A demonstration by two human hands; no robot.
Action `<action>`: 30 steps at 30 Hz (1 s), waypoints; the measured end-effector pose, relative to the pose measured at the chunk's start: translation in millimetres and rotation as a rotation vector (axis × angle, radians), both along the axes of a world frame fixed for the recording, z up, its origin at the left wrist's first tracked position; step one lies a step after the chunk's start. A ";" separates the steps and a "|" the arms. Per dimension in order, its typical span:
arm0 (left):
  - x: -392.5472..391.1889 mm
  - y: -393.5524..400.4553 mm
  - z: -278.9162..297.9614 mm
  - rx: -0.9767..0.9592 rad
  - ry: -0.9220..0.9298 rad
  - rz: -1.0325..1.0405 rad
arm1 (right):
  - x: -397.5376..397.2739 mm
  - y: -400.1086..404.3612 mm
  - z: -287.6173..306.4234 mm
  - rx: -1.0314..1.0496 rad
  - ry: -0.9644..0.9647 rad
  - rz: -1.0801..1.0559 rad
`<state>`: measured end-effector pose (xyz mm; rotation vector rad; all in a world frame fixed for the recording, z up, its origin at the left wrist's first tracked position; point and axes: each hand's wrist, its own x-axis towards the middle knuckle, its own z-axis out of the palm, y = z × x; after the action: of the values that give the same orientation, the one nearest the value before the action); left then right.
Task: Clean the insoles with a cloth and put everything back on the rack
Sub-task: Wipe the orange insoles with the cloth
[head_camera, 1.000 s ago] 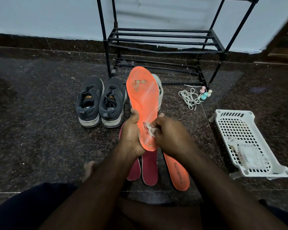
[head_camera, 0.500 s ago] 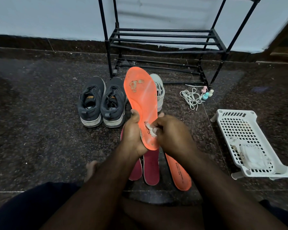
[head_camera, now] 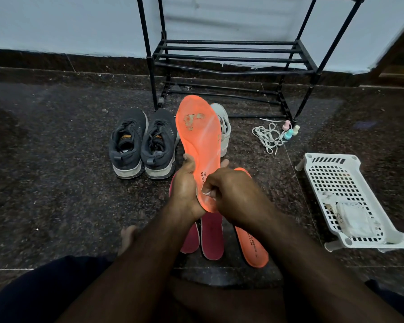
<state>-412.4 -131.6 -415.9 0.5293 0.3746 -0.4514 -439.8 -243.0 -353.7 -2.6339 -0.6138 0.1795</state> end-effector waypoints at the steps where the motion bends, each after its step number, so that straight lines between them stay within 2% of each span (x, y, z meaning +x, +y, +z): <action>1: -0.7 0.7 1.6 0.001 0.000 0.001 | 0.1 -3.3 1.5 0.049 0.019 -0.010; 4: -1.7 0.8 2.1 -0.029 -0.002 0.046 | 4.4 -12.3 2.6 0.123 -0.017 -0.057; 7: -0.1 0.8 1.6 -0.079 0.011 0.051 | 8.4 -8.7 -4.7 0.050 -0.090 -0.019; 9: 3.3 3.8 -2.0 -0.042 0.016 0.016 | 5.7 -2.2 -8.5 0.001 -0.059 0.018; 12: 6.5 6.5 -3.3 -0.014 0.032 0.038 | 1.6 -1.5 -7.8 0.110 -0.019 0.035; 15: 4.9 6.3 -0.1 -0.011 0.014 0.083 | 2.2 -8.0 -0.2 0.231 0.084 -0.045; 21: 4.5 3.1 1.3 0.002 0.032 0.138 | -7.6 2.6 -0.8 0.280 0.085 -0.093; 25: 6.0 7.3 -2.5 -0.022 0.035 0.107 | -2.3 -4.7 1.1 0.390 0.174 -0.113; 30: 4.8 5.0 -0.8 -0.019 0.016 0.165 | -6.5 4.1 -0.2 0.201 0.078 -0.142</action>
<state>-407.6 -126.5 -416.7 0.4721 0.4257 -0.3005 -446.3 -238.9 -354.0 -2.4517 -0.3950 0.1681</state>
